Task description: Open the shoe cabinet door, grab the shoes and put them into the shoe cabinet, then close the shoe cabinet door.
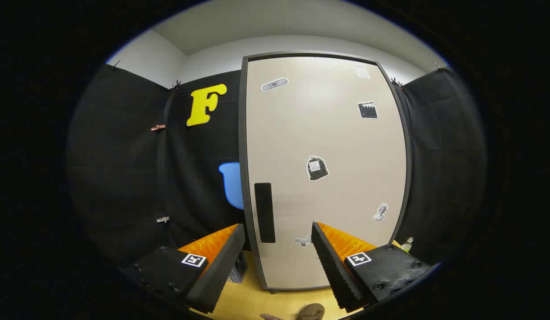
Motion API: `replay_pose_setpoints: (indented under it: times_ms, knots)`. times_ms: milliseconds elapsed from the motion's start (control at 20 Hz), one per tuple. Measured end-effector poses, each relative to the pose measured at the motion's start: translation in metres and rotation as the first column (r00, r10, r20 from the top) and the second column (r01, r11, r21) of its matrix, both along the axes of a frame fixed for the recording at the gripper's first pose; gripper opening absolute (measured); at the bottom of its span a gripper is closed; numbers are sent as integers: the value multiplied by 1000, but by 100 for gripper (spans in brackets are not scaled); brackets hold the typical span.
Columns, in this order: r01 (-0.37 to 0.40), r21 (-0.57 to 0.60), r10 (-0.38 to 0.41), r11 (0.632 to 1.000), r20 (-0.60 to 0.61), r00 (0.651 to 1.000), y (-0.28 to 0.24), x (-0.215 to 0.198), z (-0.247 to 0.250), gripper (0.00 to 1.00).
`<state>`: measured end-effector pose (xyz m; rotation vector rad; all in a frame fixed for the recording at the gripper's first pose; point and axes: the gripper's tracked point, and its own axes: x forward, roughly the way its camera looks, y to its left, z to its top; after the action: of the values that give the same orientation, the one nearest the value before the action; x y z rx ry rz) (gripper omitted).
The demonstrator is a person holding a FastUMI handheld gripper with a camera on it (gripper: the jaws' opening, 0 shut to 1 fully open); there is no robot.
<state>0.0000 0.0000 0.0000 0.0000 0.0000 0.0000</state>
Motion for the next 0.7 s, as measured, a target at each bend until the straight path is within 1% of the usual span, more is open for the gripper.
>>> replay_pose_setpoints:
  times_ms: [450, 700]
  knots:
    - [2, -9, -3, 1000, -40, 999, 11, 19, -13, 98]
    - [13, -11, -13, 1000, -33, 999, 13, 30, -13, 98]
